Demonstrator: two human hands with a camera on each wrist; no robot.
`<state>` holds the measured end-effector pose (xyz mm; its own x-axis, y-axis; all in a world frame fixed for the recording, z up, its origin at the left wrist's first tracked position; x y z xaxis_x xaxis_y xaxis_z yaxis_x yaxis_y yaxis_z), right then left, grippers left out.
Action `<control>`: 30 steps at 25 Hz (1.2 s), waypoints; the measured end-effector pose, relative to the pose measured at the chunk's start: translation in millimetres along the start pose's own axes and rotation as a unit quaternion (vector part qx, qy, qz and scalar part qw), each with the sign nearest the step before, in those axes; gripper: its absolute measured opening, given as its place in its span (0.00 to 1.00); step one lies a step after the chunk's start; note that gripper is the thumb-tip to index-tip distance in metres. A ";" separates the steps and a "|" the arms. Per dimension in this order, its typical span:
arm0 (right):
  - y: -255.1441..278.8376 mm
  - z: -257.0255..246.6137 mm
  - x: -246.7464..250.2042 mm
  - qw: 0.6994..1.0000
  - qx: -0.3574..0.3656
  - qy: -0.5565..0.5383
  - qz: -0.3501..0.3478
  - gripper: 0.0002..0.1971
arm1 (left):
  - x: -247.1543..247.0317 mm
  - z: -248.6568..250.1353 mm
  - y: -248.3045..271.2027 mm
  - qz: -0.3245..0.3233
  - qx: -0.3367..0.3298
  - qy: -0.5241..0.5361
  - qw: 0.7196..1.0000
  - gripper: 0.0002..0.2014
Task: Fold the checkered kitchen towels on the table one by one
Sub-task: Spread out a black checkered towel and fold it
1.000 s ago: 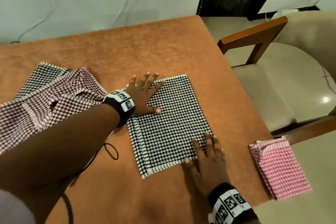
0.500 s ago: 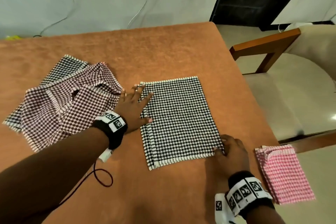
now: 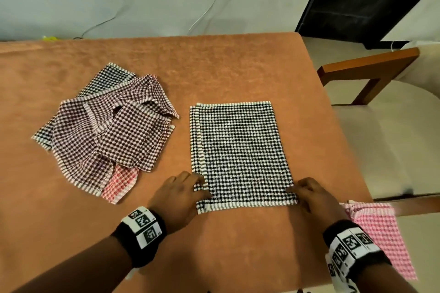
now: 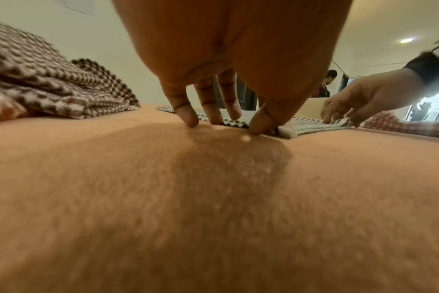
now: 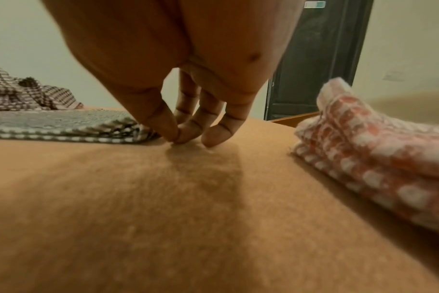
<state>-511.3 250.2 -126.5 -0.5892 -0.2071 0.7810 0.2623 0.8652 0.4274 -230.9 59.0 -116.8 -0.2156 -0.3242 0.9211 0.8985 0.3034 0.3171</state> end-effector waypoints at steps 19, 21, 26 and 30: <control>26.4 -16.3 3.1 0.981 0.179 0.028 0.066 0.09 | -13.2 23.5 36.2 0.122 -0.014 0.136 0.983 0.13; 47.2 -24.3 -3.7 0.980 0.195 0.024 0.031 0.08 | -15.5 35.7 55.8 0.099 -0.023 0.164 0.981 0.11; 79.5 -42.4 -3.6 0.977 0.206 -0.045 -0.042 0.12 | -4.3 44.5 86.1 0.042 -0.045 0.301 0.952 0.08; 42.2 -43.7 35.7 0.973 0.131 -0.182 0.055 0.15 | 24.1 3.8 60.6 0.088 0.070 0.457 0.882 0.17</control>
<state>-487.9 259.4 -60.6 -0.8131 0.0280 0.5814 0.1636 0.9696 0.1820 -183.1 72.9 -74.5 0.3796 -0.8282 0.4123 0.8169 0.5092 0.2709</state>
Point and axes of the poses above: each hand's wrist, its own y-axis away from the middle knuckle, its own x-axis out of the back of the hand, z = x × y, the point moved 6 cm from there along -y, towards the middle knuckle, and after that the axes turned 8 degrees about -z, right-handed, at the moved point
